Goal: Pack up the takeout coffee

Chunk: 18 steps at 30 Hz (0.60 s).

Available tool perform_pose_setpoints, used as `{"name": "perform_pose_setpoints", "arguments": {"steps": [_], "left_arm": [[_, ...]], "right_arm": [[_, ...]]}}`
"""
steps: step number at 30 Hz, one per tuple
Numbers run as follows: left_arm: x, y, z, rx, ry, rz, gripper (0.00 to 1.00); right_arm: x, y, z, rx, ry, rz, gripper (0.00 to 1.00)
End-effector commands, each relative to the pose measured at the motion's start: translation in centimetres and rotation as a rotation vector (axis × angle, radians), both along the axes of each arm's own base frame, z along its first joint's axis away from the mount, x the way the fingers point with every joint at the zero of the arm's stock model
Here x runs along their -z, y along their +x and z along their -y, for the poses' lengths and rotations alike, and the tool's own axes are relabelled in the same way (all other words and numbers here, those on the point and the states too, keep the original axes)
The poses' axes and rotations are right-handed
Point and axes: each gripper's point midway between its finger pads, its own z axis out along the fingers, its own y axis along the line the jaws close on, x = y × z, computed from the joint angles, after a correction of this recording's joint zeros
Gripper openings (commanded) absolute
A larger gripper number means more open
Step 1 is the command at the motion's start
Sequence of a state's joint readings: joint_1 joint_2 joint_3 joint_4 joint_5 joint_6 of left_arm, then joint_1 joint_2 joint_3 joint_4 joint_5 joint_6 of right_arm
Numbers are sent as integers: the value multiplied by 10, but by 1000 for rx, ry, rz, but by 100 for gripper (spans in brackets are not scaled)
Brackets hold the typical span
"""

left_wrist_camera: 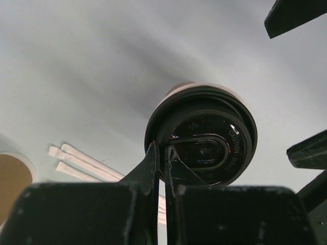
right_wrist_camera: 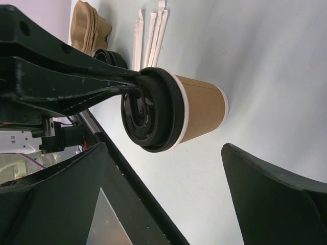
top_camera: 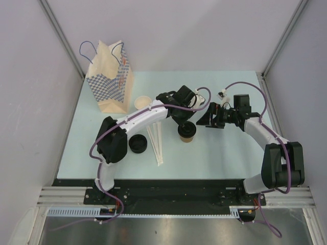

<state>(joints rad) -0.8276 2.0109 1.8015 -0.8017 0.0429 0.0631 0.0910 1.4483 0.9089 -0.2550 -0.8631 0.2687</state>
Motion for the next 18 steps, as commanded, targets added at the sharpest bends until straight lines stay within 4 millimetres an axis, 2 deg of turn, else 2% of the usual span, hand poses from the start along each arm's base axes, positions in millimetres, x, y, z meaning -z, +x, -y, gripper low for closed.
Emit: {"name": "perform_pose_setpoints", "arguments": {"steps": [1, 9, 14, 16, 18], "left_arm": [[-10, 6, 6, 20, -30, 10, 0], [-8, 11, 7, 13, -27, 9, 0], [-2, 8, 5, 18, -16, -9, 0], [-2, 7, 5, 20, -17, -12, 2], [-3, 7, 6, 22, -20, -11, 8]], "right_arm": [[-6, 4, -1, -8, 14, 40, 100], [-2, 6, -3, -12, 21, 28, 100], [3, 6, -6, -20, 12, 21, 100], [5, 6, -6, -21, 9, 16, 100], [7, 5, -8, -27, 8, 13, 100]]}}
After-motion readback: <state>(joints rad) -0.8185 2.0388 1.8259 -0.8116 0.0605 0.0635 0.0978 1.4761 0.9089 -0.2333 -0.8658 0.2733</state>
